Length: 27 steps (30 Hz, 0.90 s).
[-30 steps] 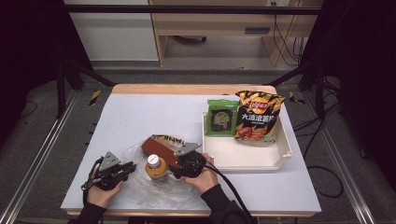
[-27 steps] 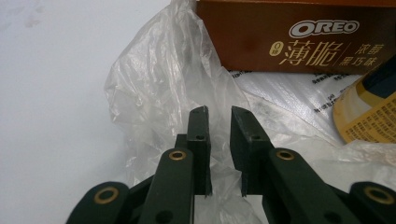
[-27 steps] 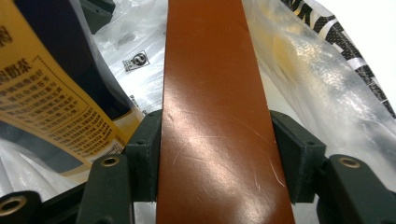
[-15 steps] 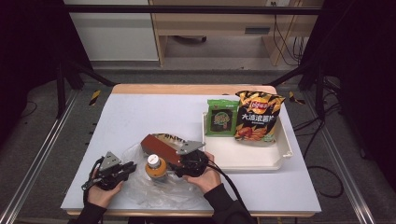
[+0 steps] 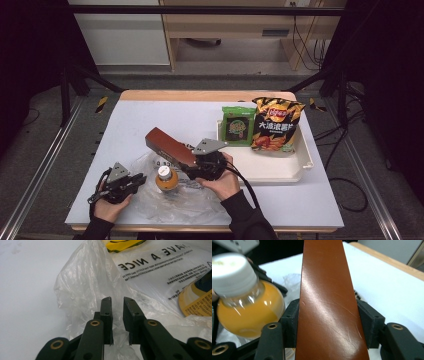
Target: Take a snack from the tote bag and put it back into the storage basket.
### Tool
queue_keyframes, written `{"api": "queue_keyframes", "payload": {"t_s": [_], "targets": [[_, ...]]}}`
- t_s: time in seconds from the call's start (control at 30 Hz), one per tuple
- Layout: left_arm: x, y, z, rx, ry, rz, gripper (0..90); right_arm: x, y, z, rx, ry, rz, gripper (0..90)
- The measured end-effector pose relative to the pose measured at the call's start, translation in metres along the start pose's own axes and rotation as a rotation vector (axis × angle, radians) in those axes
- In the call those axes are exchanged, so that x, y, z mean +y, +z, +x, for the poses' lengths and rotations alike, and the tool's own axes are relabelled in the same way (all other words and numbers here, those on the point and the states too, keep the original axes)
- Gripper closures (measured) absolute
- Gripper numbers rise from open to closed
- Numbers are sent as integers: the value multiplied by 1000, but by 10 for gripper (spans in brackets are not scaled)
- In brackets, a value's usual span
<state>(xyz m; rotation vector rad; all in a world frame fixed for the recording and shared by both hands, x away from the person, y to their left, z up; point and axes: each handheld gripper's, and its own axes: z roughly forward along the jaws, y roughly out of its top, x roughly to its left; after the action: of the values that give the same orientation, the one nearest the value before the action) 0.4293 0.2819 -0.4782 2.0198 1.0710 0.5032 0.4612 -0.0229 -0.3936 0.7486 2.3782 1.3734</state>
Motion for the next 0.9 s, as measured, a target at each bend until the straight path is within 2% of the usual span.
{"api": "queue_keyframes", "payload": {"t_s": [0.23,0.43,0.7,0.9], "targets": [[0,0,0,1,1,-1,780,15,-13,-1,-11,-10,-43,435],[0,-2,0,1,1,-9,777,25,-30,-5,-23,-15,-48,435],[3,-8,1,-5,-22,-51,752,25,-56,-16,-37,-21,-57,435],[5,-15,1,-2,-33,-91,682,17,-81,-29,-65,-25,-50,435]]}}
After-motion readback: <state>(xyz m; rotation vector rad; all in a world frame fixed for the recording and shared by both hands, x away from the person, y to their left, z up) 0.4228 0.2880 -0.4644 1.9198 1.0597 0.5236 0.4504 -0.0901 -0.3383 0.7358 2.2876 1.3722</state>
